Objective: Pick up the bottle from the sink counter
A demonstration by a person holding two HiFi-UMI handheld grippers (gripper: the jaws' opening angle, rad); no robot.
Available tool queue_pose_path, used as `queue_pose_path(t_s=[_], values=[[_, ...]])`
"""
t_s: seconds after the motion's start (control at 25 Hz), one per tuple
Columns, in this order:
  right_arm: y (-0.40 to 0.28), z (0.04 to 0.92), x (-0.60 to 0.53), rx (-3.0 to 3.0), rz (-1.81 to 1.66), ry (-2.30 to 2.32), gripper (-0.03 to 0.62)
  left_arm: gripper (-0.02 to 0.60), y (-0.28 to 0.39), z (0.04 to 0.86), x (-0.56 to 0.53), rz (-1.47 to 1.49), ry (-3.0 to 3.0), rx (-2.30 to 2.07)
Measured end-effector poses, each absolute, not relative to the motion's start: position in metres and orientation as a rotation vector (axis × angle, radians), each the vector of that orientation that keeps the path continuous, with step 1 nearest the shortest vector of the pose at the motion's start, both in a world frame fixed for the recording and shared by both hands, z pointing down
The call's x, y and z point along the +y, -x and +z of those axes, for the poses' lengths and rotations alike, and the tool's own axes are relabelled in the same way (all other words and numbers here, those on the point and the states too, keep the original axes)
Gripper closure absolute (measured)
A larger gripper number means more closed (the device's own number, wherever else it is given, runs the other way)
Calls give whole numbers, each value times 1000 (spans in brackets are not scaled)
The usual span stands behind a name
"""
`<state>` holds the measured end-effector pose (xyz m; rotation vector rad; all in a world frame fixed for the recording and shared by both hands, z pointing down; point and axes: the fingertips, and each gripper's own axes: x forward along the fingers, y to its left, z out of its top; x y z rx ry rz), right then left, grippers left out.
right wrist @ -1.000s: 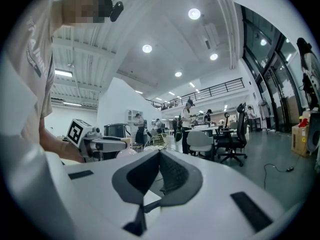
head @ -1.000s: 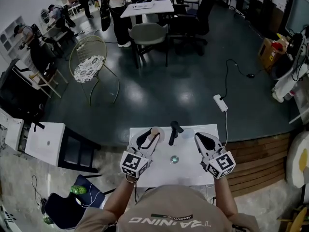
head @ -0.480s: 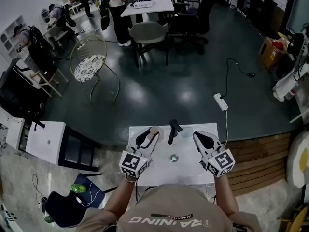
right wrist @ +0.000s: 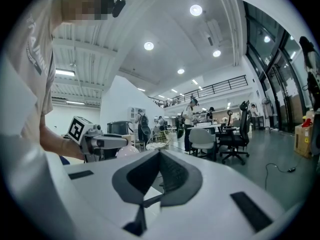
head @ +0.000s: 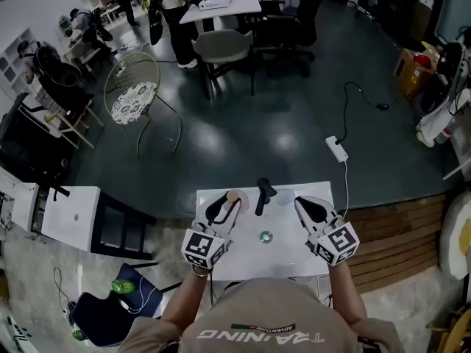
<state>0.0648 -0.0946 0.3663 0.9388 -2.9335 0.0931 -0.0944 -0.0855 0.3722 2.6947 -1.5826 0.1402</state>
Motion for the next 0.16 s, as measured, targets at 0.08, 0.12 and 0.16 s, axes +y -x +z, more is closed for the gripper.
queue_pose_path(t_s=[0.08,0.12,0.16], values=[[-66,369,-97,-2934,98,-942,583,456,95,374,-87,145,-2694,-1583],[-66,370,-98,-2935,100,-942,583,456,95,375,-88,148,-2695,-1583],[-67,371,-99,-2935,102,-942,583,456,95,376,-89,152,-2695,-1583]])
